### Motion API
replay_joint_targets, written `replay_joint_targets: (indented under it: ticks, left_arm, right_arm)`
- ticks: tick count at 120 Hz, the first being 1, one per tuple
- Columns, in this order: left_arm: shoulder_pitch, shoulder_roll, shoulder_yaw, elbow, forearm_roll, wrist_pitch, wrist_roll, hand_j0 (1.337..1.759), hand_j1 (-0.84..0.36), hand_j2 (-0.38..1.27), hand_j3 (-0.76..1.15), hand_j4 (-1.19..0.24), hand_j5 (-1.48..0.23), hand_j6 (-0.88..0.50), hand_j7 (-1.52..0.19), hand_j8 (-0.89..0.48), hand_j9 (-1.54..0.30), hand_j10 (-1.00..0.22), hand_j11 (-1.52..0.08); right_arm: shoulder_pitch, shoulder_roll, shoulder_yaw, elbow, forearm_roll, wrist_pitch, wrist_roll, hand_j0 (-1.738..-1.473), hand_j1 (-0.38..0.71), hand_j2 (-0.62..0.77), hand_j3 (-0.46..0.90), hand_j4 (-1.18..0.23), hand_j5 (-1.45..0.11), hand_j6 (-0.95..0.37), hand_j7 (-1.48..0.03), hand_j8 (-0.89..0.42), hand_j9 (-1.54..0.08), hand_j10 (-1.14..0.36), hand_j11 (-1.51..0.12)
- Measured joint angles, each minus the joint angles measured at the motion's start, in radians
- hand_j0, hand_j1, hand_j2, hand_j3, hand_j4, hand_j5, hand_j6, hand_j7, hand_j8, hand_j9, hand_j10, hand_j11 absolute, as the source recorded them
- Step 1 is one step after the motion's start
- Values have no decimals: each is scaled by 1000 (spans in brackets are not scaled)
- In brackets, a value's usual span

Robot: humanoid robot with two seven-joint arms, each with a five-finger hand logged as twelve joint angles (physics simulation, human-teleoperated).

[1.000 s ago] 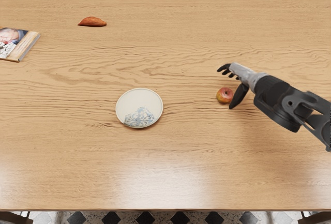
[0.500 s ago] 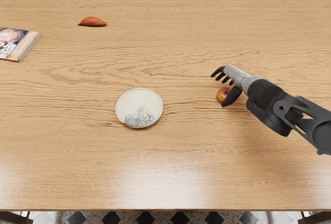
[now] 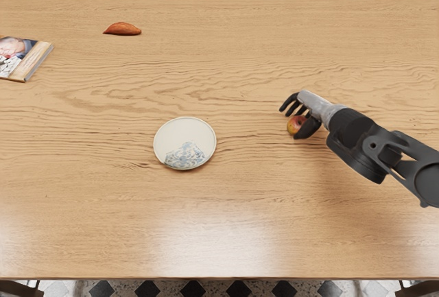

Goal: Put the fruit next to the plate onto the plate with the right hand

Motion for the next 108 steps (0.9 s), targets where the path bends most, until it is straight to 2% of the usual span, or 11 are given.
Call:
replay_joint_targets:
  ticks: [14, 59, 88, 108]
  left_arm:
    - [0, 0, 0, 0, 0, 0, 0, 1658, 335, 3, 0, -13, -15, -13, -15, -13, -15, -12, -15]
    - [0, 0, 0, 0, 0, 0, 0, 1658, 335, 3, 0, -13, -15, -13, -15, -13, -15, -12, -15]
    - [0, 0, 0, 0, 0, 0, 0, 1658, 335, 3, 0, -13, -15, -13, -15, -13, -15, -12, -15]
    - [0, 0, 0, 0, 0, 0, 0, 1658, 335, 3, 0, -13, -15, -13, -15, -13, -15, -12, -15]
  right_arm:
    - [0, -1, 1, 0, 3, 1, 0, -1657, 236, -4, 0, -510, -676, -515, -668, -427, -673, -508, -673]
    - [4, -9, 16, 14, 16, 6, 0, -1656, 267, 126, 0, -590, -789, -577, -777, -393, -785, -475, -783]
    - [9, -24, 29, 104, 24, 12, 0, -1657, 271, 172, 0, -611, -817, -592, -805, -394, -814, -477, -808]
    - [13, 18, 29, 130, 29, 15, 0, -1657, 275, 204, 0, -614, -827, -601, -812, -399, -818, -483, -812]
